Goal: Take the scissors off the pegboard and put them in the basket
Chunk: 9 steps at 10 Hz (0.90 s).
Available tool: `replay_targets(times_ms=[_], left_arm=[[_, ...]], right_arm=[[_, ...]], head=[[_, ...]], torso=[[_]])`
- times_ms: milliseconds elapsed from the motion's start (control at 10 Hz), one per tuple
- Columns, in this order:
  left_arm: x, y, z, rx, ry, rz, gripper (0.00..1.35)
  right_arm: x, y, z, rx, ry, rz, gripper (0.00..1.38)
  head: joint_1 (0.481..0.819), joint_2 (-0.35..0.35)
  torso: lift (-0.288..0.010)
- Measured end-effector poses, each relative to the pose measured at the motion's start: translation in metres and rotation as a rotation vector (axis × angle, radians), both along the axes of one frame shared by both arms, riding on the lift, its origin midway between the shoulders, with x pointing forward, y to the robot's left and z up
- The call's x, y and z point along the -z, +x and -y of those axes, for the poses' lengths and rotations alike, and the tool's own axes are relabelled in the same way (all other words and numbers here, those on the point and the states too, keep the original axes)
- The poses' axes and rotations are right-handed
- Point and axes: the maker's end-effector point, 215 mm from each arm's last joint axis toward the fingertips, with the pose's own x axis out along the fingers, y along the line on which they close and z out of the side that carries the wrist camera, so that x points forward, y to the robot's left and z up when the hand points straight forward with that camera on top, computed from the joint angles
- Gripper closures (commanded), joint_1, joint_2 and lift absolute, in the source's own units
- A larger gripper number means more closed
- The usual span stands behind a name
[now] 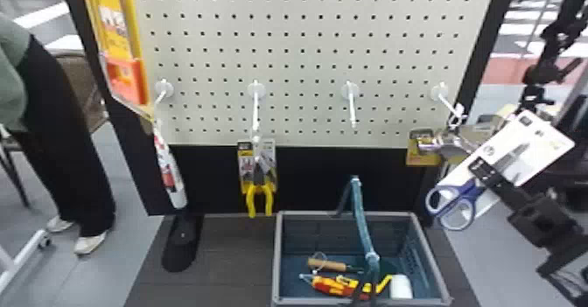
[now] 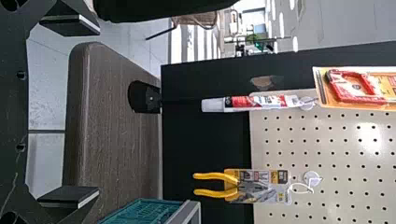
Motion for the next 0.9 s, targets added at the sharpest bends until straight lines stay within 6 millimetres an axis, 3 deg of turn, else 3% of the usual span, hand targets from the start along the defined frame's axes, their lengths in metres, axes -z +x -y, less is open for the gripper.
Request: replay_targets(times_ms=[400,900], left_arm=[[0.002,0.000,0.001,0.001,-0.003,-0.003,0.10],[0.003,0.001,0.002,0.002,-0.006,-0.001,0.10]], right_arm=[[0.049,0.002,-0.023,-0.054,0.053,-0.075,1.27],[0.089,0.009,-0.035,-0.044,0.096,-0.121,1.27]], head=[[0.549,0.000],[0.549,0.000]], torso=[[-0.100],[-0.100]])
